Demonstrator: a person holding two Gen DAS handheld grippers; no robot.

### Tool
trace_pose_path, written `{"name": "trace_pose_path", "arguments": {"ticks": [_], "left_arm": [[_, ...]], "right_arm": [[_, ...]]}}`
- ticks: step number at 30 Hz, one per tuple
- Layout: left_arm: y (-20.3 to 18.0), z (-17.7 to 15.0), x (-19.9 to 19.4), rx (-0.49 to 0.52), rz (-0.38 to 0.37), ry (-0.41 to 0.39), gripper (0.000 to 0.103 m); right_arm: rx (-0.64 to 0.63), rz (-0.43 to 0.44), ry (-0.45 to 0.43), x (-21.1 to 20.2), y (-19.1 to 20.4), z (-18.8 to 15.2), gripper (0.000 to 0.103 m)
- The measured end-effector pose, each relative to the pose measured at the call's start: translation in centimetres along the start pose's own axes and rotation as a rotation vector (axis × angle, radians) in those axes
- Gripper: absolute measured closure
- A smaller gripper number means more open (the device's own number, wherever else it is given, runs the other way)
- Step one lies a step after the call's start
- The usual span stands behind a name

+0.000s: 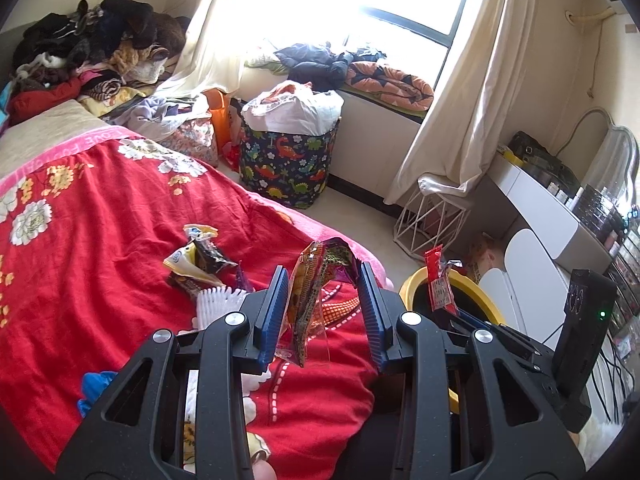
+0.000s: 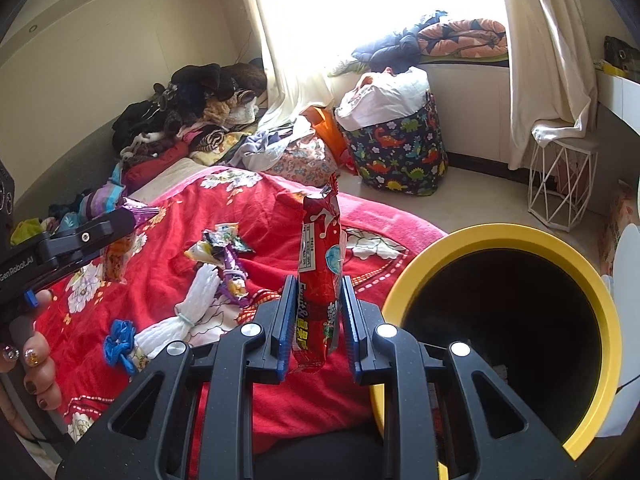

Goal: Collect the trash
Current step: 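Carry the red wrapper and gold foil wrapper over the yellow-rimmed bin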

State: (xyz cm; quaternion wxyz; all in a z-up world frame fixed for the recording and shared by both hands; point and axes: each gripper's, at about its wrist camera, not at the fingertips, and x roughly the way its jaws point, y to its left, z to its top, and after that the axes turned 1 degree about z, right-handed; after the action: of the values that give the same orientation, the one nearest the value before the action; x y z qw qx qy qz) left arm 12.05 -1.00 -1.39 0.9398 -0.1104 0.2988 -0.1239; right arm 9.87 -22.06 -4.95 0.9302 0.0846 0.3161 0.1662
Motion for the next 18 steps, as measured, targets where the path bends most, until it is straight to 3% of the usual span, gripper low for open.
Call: {"name": "trace_pose_path", "arguments": {"ticks": [18], "left_arm": [[-3.4, -0.6, 1.2, 0.048, -0.062, 0.027, 0.074]], "right_arm": [[0.075, -0.084, -0.036, -1.2, -4.2, 0.3, 0.082]]}}
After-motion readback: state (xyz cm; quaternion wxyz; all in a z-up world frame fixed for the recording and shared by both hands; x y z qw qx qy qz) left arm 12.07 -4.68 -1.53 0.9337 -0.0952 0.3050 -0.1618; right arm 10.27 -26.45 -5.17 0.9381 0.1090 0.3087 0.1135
